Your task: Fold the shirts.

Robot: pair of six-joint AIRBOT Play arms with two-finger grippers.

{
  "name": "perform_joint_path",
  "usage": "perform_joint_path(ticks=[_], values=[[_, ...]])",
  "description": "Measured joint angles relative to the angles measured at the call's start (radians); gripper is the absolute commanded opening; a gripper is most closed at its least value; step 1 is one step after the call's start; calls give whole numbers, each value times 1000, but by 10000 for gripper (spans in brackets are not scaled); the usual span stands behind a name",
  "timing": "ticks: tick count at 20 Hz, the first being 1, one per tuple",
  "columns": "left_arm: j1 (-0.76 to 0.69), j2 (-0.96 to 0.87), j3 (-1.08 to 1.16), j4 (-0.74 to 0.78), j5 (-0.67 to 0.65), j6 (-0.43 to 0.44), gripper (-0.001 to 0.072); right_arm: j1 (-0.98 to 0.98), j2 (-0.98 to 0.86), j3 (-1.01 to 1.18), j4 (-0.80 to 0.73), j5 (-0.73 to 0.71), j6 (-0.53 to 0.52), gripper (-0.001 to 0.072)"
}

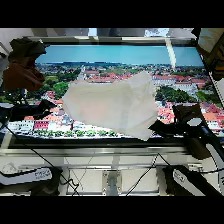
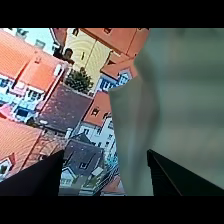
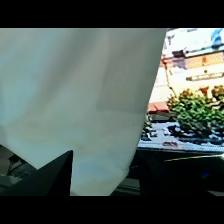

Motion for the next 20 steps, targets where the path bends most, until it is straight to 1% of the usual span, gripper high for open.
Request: perform_joint_path(ticks=[3,8,10,11,17,20], values=[[-11,-48,2,-66,26,13,549,0,0,0,11,6,0,449],[-92,-137,61,-128,52,15,547,0,0,0,38,16,0,449],[-121,-174,95,-141,58,-10,506,0,0,0,42,27,0,448],[-130,-192,111,-143,64,-29,455,0,0,0,45,33,0,448],[-150,-234,146,-99,79,-104,455,0,0,0,48,55,1,448],[-131,-238,149,-79,48,-117,454,0,0,0,48,62,1,448]])
